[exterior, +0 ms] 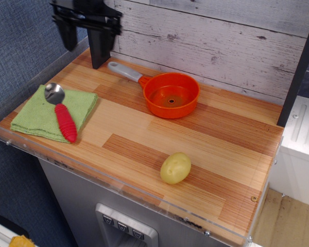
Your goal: Pick up the red pan and place it next to the potato
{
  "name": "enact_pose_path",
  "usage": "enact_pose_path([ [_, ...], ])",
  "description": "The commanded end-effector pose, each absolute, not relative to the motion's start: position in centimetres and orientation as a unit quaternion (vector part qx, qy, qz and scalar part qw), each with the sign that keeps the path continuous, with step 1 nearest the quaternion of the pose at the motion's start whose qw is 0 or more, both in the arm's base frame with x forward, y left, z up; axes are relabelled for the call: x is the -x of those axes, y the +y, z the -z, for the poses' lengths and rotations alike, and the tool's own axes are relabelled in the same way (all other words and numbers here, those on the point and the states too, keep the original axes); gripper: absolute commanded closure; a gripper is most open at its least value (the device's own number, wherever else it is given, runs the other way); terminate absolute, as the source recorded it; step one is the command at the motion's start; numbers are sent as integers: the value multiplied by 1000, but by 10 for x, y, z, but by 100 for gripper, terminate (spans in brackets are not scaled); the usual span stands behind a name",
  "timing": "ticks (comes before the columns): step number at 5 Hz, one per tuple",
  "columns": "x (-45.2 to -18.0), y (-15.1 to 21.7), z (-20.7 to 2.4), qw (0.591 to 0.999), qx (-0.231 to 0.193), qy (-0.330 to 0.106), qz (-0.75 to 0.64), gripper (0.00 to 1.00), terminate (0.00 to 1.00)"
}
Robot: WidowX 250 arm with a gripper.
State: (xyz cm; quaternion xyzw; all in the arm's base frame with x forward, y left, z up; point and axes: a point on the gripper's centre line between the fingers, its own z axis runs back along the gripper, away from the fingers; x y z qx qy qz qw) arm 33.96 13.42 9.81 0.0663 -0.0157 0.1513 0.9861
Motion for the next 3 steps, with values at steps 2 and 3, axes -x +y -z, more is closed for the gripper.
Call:
enact_pose_path([
  [2, -354, 74, -88, 947, -21, 0, -321, 0, 0],
  [3, -359, 65, -77, 936, 9, -18, -350, 0, 0],
])
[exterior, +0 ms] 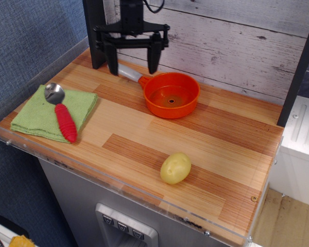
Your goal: Pick up the red pan and place it next to the potato
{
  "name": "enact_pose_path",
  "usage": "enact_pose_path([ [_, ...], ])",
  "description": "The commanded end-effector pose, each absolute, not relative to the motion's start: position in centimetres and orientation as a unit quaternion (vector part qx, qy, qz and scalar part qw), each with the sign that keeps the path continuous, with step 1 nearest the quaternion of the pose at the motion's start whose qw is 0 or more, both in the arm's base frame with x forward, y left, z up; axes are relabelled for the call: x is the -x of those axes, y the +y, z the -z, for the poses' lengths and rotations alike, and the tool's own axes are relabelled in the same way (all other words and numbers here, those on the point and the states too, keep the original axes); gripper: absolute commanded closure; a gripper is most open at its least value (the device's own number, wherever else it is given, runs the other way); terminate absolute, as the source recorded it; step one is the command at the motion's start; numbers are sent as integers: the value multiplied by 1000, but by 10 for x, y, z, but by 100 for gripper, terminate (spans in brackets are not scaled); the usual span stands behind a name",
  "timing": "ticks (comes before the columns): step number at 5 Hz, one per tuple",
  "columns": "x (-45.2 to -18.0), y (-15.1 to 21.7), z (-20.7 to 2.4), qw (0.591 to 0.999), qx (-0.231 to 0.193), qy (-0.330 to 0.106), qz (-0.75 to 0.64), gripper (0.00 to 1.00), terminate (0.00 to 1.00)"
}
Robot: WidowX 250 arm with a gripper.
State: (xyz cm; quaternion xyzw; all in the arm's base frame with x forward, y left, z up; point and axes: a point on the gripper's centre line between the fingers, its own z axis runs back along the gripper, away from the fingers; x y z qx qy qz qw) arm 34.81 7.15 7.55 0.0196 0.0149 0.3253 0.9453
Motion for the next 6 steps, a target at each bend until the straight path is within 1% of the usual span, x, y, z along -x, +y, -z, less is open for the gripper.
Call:
enact_pose_path([
  [1, -369, 57, -67, 935, -17, -32, -352, 0, 0],
  [2, -372, 56, -55, 938, -38, -32, -344, 0, 0],
  [4, -368, 61, -38, 935, -44, -20, -352, 0, 0],
  [6, -369, 64, -23, 937, -27, -23, -347, 0, 0],
])
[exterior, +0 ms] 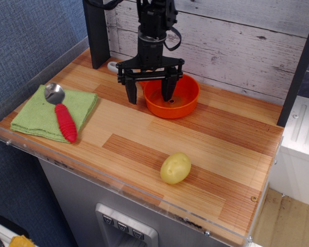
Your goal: Pick up the red pan and place it next to the potato
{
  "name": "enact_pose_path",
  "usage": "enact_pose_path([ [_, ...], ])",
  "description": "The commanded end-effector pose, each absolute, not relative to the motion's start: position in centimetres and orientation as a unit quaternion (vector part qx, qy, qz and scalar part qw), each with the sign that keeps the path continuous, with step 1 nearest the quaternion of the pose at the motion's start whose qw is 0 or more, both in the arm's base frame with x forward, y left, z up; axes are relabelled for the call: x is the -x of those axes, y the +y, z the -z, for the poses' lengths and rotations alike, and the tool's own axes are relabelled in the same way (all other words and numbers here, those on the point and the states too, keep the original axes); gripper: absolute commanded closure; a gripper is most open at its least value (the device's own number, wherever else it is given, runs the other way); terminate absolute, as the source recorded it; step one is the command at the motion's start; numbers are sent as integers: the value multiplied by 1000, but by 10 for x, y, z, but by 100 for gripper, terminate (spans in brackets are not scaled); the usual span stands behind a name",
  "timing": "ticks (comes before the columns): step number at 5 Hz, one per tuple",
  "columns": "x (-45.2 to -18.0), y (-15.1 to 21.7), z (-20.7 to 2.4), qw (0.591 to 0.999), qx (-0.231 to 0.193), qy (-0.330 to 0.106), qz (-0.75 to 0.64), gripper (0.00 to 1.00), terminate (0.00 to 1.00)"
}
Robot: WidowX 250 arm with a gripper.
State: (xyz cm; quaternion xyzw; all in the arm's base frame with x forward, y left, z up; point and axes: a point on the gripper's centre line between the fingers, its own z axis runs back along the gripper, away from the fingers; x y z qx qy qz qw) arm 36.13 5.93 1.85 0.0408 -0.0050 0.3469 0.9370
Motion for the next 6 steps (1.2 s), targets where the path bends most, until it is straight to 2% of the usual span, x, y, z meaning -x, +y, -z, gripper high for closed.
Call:
enact_pose_path([
  [1, -368, 62, -23, 938, -26, -27, -344, 100, 0],
  [3, -367, 60, -29, 949, -12, -34, -314, 100, 0],
  [6, -371, 54, -54, 950, -14, -62, -304, 100, 0],
])
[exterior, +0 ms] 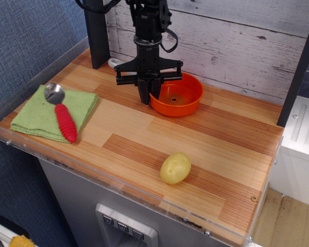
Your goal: Pick up the red pan and place it next to the potato
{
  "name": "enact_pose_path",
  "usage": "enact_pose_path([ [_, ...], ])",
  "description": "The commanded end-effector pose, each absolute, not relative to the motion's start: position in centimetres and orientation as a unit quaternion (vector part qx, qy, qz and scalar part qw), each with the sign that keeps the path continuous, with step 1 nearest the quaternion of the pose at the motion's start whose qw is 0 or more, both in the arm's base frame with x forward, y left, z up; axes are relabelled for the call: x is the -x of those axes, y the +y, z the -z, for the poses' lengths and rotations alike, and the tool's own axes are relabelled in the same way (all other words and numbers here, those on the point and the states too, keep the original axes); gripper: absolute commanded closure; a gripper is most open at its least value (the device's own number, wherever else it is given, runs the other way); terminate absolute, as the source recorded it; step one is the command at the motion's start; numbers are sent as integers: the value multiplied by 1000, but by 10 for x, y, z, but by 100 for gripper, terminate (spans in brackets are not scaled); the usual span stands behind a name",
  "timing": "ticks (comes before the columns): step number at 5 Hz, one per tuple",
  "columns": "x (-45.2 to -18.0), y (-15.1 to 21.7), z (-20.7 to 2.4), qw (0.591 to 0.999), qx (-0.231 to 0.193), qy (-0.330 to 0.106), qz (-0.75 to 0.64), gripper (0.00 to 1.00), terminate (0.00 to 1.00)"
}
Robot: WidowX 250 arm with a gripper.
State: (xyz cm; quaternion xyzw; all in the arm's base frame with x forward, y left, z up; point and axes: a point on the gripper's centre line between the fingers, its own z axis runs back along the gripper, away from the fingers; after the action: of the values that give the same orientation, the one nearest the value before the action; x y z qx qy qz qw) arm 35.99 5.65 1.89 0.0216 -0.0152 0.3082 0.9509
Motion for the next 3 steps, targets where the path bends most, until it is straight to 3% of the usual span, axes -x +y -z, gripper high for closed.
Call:
enact_pose_path([
  [1, -369, 41, -63, 944, -8, -73, -323, 100, 0],
  [2, -365, 23, -74, 956, 7, -65, -287, 100, 0],
  [3, -357, 8, -78, 936, 30, -80, -341, 100, 0],
])
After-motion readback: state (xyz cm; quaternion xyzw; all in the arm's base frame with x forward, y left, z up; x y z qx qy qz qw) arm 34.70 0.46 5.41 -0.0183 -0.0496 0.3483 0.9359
